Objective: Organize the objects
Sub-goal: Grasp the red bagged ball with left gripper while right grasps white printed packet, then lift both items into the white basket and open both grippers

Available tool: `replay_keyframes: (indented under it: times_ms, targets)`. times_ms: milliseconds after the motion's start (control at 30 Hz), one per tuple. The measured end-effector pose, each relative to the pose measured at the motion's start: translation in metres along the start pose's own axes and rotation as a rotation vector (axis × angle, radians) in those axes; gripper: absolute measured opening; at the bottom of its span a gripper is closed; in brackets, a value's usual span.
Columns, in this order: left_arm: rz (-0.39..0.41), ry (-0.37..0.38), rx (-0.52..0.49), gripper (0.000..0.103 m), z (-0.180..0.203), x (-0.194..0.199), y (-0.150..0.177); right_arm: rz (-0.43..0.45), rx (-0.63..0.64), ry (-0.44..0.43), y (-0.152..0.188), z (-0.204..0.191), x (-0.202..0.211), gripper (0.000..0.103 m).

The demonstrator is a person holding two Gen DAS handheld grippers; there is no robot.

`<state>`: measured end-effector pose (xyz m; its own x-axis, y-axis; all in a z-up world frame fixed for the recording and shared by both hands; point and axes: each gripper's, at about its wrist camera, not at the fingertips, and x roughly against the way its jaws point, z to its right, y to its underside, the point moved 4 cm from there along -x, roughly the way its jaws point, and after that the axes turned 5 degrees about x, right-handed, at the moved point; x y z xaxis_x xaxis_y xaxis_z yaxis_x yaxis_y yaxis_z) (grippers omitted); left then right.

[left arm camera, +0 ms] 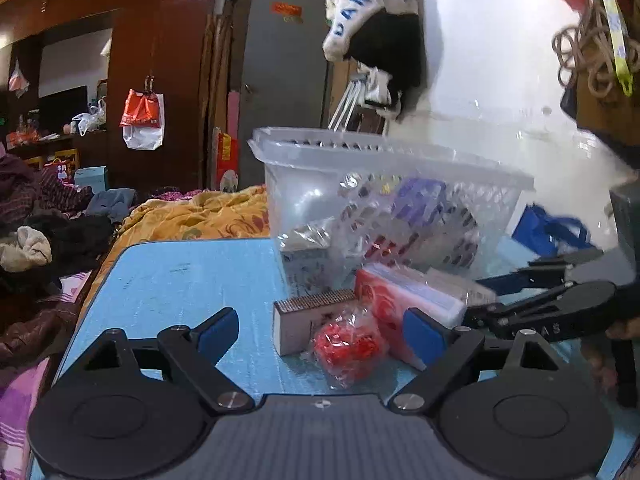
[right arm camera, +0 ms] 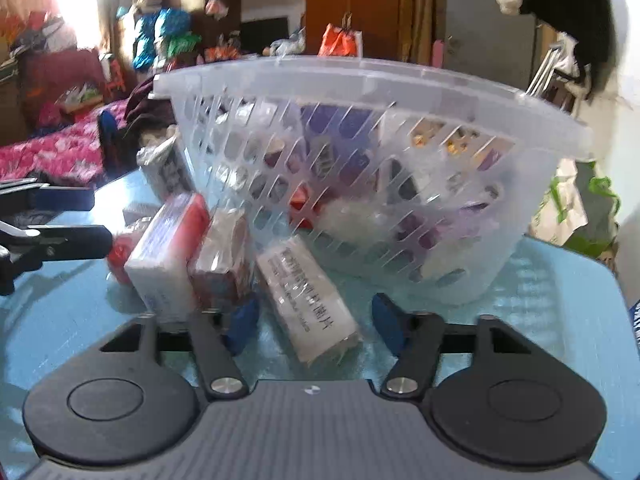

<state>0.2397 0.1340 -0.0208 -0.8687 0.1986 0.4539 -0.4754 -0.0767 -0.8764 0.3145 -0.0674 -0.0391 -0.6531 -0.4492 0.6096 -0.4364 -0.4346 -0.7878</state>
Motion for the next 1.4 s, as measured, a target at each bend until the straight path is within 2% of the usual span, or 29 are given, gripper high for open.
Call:
replay_keyframes:
  times_ms: [100, 300, 367, 467, 533, 600, 767, 867, 1100, 1200, 1267, 1400]
  targets:
    - [-0.027, -0.018, -0.029, 0.092, 0.006, -0.006, 0.001, 0.019, -0.004, 0.000, 0.004, 0.002, 0.009, 0.050]
    - [-0.065, -0.020, -0.054, 0.089, 0.018, -0.015, 0.004, 0.125, -0.050, 0.046, 0.010, 0.017, 0.035, 0.050]
    - [-0.079, -0.024, -0.065, 0.084, 0.022, -0.018, 0.005, 0.154, -0.059, 0.059, 0.010, 0.020, 0.039, 0.050]
    - [-0.123, -0.052, -0.078, 0.059, 0.027, -0.028, 0.008, 0.189, -0.067, 0.064, 0.009, 0.021, 0.044, 0.050]
    - [-0.142, -0.062, -0.084, 0.054, 0.029, -0.030, 0.010, 0.198, -0.063, 0.060, 0.007, 0.019, 0.042, 0.050]
    - [-0.139, -0.067, -0.093, 0.054, 0.030, -0.028, 0.011, 0.205, -0.056, 0.056, 0.004, 0.016, 0.039, 0.050]
    - [-0.035, -0.003, -0.079, 0.053, 0.034, -0.004, 0.011, 0.245, -0.038, 0.070, 0.002, 0.011, 0.044, 0.050]
    - [0.025, -0.004, -0.111, 0.053, 0.043, 0.006, 0.015, 0.243, -0.020, 0.086, 0.001, 0.007, 0.043, 0.050]
    - [0.042, 0.035, -0.093, 0.053, 0.043, 0.006, 0.015, 0.252, -0.003, 0.097, 0.002, 0.003, 0.046, 0.050]
    - [0.105, 0.047, -0.080, 0.053, 0.041, 0.018, 0.012, 0.296, 0.003, 0.093, 0.007, -0.004, 0.063, 0.050]
    - [0.158, 0.086, -0.068, 0.053, 0.045, 0.032, 0.005, 0.350, -0.002, 0.084, 0.002, -0.007, 0.082, 0.050]
    - [0.314, 0.126, -0.047, 0.053, 0.057, 0.062, -0.035, 0.512, -0.031, 0.130, -0.027, -0.005, 0.119, 0.050]
